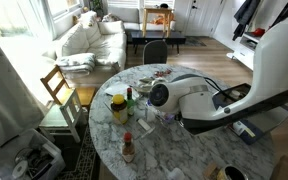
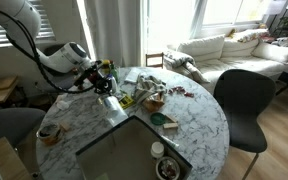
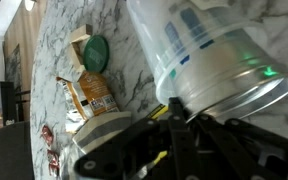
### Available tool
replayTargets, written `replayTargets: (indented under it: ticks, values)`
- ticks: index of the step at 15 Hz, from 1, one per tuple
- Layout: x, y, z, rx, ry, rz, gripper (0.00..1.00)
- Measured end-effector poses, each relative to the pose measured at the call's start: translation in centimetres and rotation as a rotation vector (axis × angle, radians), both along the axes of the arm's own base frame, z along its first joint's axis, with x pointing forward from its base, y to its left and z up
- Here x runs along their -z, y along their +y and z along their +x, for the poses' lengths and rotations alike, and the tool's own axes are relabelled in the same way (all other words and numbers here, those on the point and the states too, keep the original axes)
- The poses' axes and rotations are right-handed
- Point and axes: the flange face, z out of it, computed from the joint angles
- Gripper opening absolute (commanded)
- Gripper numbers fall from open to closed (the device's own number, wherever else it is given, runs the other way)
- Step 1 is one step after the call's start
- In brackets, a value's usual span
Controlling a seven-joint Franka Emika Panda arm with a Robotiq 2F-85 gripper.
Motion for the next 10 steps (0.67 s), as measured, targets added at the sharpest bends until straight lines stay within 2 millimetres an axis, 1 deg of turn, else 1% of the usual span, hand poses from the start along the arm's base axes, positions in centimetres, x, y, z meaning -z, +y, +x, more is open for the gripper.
replayTargets:
  ticks: [3,6,10]
  values:
    - [-1.4,-0.1,0.4,-0.003,-0.044,0.030,0.02]
    - [-2.5,-0.6,0.6,-0.013,-0.103,0.095,0.02]
    - [-4.0,-1.4,0.3,-0.041,-0.165,0.182,0.02]
